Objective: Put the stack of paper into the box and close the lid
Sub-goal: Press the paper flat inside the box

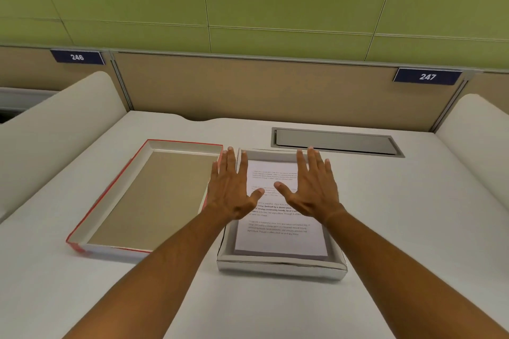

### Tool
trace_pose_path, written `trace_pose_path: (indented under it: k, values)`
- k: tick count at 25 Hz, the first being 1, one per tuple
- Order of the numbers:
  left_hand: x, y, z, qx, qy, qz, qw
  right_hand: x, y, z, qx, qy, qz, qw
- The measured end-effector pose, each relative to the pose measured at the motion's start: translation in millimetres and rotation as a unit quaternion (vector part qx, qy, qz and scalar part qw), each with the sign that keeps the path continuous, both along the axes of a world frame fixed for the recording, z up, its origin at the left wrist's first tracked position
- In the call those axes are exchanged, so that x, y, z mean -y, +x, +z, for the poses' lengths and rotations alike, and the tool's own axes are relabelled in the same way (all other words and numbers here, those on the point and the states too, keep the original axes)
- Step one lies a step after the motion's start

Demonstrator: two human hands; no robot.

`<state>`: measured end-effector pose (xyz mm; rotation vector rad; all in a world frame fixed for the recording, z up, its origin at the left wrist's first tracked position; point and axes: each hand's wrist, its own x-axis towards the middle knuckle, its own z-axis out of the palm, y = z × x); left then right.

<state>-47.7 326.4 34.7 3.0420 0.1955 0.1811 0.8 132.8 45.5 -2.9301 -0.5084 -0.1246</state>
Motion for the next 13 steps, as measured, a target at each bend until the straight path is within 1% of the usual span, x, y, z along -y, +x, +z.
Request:
trace_pose_path:
  k: [8, 13]
  values:
    - [-6.3, -47.1, 15.8, -0.002, 0.013, 0.067, 0.998, -14.9, -29.1, 1.2, 0.025, 0.000, 0.056, 0.998]
    - [-21.5, -57.0, 14.2, -0.007, 0.013, 0.068, 0.998, -37.6, -38.6, -3.4, 0.021, 0.003, 0.063, 0.998]
